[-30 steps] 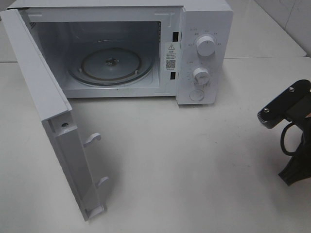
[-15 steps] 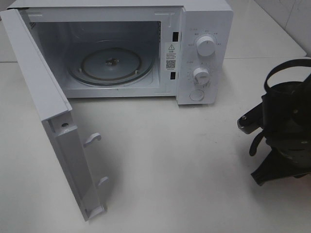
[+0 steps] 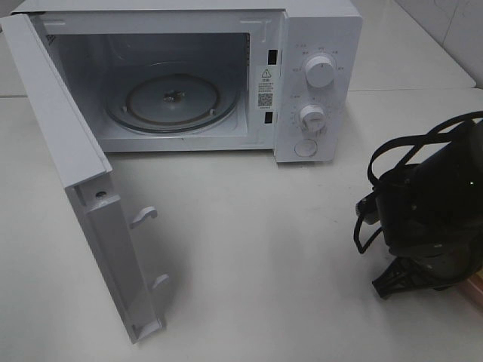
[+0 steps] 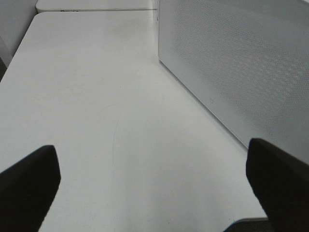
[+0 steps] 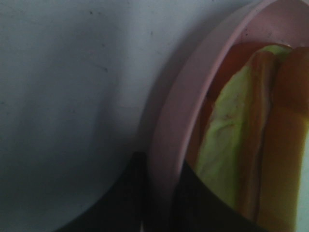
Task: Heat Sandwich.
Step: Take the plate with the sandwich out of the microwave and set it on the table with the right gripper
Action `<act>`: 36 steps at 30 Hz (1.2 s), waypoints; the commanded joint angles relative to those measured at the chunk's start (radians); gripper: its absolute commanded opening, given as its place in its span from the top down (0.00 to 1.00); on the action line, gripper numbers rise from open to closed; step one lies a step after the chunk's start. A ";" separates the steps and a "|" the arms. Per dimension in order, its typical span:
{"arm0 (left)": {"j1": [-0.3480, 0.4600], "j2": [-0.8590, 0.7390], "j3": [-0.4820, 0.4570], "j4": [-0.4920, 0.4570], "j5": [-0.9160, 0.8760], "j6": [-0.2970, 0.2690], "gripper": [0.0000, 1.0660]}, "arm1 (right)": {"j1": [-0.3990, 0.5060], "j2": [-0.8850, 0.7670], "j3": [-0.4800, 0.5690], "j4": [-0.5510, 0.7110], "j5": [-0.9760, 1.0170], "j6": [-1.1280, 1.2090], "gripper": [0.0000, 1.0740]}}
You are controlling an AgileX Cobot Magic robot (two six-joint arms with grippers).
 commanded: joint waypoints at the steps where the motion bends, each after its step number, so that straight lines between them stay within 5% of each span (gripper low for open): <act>1: -0.006 -0.021 0.001 0.002 -0.008 -0.005 0.06 | -0.005 0.025 -0.003 -0.019 0.003 0.045 0.91; 8: -0.006 -0.021 0.001 0.002 -0.008 -0.005 0.06 | -0.005 0.030 -0.003 -0.023 0.002 0.075 0.88; 18: -0.006 -0.021 0.001 0.002 -0.008 -0.005 0.06 | -0.004 -0.008 -0.003 -0.005 0.007 0.048 0.54; 31: -0.006 -0.021 0.001 0.002 -0.008 -0.005 0.06 | -0.004 -0.194 -0.003 0.028 -0.010 -0.118 0.38; 36: -0.006 -0.021 0.001 0.002 -0.008 -0.005 0.06 | -0.004 -0.284 -0.003 0.057 -0.021 -0.212 0.25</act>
